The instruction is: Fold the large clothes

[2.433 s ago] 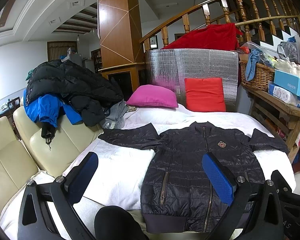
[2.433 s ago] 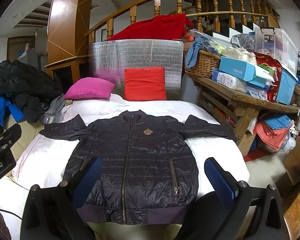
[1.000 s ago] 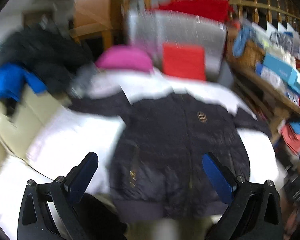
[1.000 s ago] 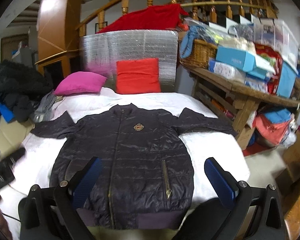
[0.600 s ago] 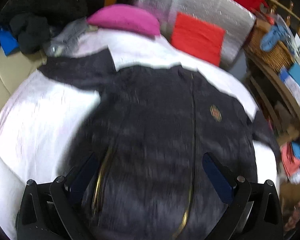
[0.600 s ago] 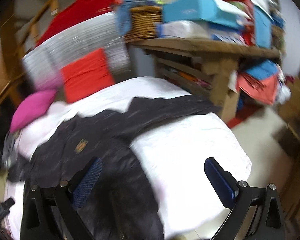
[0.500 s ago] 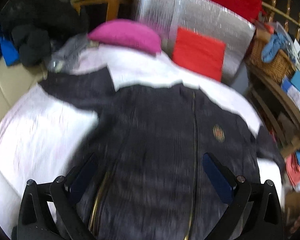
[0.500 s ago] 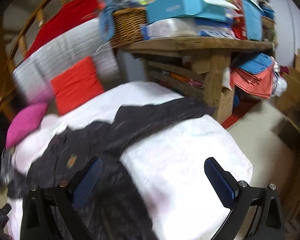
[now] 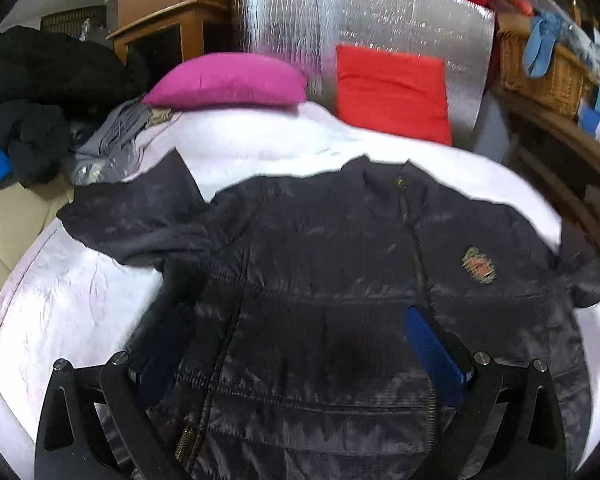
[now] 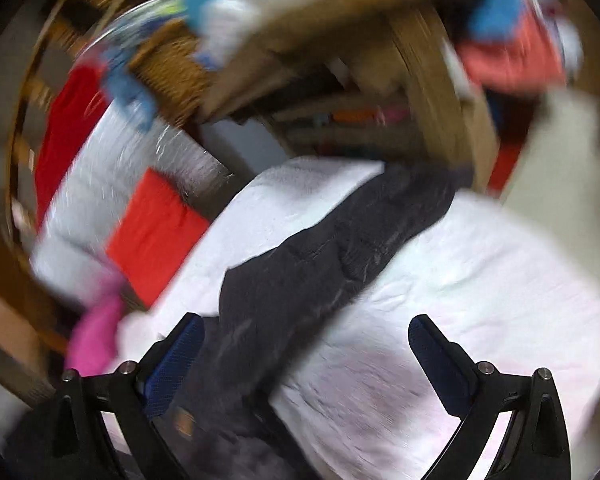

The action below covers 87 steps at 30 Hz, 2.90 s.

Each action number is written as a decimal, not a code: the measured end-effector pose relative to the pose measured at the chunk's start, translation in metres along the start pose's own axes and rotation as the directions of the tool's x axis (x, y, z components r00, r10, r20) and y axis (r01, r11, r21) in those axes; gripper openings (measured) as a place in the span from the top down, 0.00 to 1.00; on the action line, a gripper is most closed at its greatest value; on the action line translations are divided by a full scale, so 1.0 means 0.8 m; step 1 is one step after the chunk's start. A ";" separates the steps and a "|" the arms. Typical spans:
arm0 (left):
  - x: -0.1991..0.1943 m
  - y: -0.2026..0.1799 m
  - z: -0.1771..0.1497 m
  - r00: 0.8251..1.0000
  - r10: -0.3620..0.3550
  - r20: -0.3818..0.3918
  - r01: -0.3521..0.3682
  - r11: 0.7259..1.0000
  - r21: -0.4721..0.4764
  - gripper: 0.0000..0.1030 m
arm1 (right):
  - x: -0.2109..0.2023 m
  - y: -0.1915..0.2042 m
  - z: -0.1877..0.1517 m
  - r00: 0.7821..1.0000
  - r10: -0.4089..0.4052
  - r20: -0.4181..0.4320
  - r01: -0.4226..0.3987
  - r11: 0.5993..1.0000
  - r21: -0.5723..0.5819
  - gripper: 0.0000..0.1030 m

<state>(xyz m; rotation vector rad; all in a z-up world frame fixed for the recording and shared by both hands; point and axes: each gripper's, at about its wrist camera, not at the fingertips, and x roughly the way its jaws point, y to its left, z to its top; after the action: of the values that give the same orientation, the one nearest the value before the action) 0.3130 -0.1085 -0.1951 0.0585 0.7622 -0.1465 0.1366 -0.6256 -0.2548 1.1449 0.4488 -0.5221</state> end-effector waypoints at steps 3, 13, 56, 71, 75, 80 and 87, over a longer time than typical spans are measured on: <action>0.007 -0.006 0.000 1.000 0.001 -0.025 0.000 1.000 0.020 0.00 | 0.050 -0.045 0.027 0.997 0.064 -0.050 -0.055 0.984 0.167 0.00; 0.037 -0.040 -0.001 0.999 0.010 -0.046 -0.004 0.992 0.128 0.00 | 0.153 -0.132 0.077 0.998 0.059 -0.031 -0.041 0.909 0.415 0.31; 0.004 0.040 0.032 0.997 0.044 0.057 -0.040 0.997 -0.062 0.00 | 0.061 0.186 -0.274 0.659 0.463 -0.593 -0.542 0.839 0.052 0.16; 0.000 -0.199 0.042 0.977 -0.206 -0.056 0.213 0.946 0.244 0.00 | 0.074 0.068 -0.146 0.798 0.504 -0.331 -0.389 0.850 0.356 0.16; 0.037 -0.204 0.056 0.952 -0.278 -0.125 0.297 0.940 0.168 0.16 | 0.081 0.071 -0.133 0.806 0.492 -0.328 -0.380 0.856 0.350 0.16; 0.053 -0.187 0.075 0.911 -0.368 -0.184 0.386 0.920 0.070 0.78 | 0.104 0.065 -0.134 0.800 0.492 -0.344 -0.369 0.854 0.366 0.16; 0.030 -0.091 0.093 0.914 -0.375 -0.153 0.373 0.927 -0.049 0.80 | 0.114 0.081 -0.146 0.790 0.470 -0.393 -0.369 0.877 0.308 0.16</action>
<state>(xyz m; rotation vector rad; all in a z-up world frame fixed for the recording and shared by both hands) 0.3694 -0.1907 -0.1578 -0.0965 0.9299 -0.5055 0.2401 -0.5106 -0.3013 1.5390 0.5268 0.1114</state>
